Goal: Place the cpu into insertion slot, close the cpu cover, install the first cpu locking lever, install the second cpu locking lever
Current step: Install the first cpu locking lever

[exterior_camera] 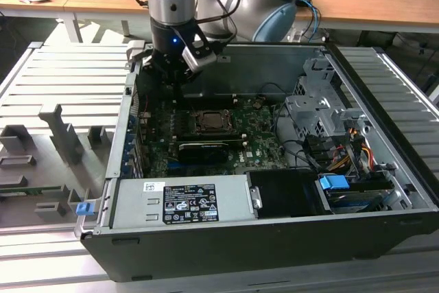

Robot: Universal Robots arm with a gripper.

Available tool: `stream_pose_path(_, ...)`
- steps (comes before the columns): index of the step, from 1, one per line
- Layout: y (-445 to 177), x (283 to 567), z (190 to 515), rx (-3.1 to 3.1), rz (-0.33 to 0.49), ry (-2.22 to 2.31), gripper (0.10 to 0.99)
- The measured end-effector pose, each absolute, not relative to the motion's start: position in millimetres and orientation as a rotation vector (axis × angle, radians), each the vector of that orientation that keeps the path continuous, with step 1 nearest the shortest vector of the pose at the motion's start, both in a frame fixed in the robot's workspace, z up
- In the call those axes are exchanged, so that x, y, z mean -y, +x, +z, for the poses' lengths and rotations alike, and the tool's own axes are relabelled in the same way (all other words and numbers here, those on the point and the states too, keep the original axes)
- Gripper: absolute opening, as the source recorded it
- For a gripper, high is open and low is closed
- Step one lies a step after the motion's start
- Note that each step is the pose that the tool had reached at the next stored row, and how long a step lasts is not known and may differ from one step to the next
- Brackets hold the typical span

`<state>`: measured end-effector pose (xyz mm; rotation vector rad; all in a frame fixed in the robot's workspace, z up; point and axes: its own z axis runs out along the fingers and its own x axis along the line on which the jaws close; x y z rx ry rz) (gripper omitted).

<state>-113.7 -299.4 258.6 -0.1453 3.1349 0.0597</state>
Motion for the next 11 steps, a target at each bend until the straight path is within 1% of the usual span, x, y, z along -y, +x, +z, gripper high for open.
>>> stream_pose_path(4, -113.9, 291.2, 257.2, -3.135, 0.06, -0.144, 0.106)
stream_pose_path(11, -108.1, 291.0, 256.7, -3.135, 0.06, -0.129, 0.106)
